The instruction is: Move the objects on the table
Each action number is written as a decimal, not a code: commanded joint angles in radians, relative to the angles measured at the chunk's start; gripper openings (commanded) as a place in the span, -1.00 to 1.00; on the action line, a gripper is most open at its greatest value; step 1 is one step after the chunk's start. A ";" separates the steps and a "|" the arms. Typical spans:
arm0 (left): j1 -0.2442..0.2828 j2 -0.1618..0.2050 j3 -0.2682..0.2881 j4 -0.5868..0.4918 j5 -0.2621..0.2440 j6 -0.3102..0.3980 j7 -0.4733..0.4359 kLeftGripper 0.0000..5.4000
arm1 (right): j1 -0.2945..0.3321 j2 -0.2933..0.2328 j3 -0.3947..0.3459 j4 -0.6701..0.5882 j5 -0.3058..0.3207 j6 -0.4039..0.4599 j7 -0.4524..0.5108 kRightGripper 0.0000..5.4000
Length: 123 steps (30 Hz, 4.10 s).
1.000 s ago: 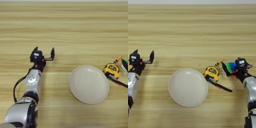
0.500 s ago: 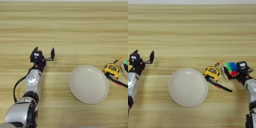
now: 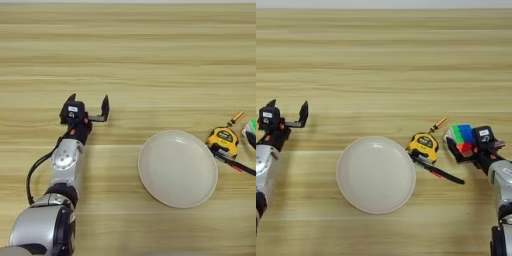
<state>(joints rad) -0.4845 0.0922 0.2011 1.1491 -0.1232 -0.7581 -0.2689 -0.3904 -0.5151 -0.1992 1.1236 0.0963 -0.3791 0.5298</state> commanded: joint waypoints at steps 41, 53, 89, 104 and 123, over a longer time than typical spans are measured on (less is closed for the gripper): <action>-0.017 -0.007 -0.014 0.012 0.018 0.001 0.021 1.00 | -0.022 -0.022 -0.013 -0.123 0.008 -0.036 0.042 0.25; -0.019 -0.009 -0.016 0.013 0.022 0.001 0.025 1.00 | 0.036 -0.016 -0.016 -0.359 0.058 -0.021 0.092 0.25; 0.002 -0.007 -0.010 -0.006 0.008 0.000 -0.011 1.00 | 0.222 0.032 0.113 -0.796 0.114 0.019 0.248 0.25; 0.066 0.003 -0.086 -0.083 0.038 -0.009 -0.163 1.00 | 0.240 0.046 0.167 -0.851 0.100 0.023 0.275 0.25; 0.423 0.118 -0.391 -1.003 -0.051 0.346 -0.516 1.00 | 0.334 0.030 0.220 -1.104 0.126 0.122 0.295 0.25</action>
<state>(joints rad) -0.0831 0.1879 -0.1783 0.1980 -0.1630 -0.4517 -0.7738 -0.0668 -0.4699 0.0111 0.0563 0.2100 -0.2673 0.8045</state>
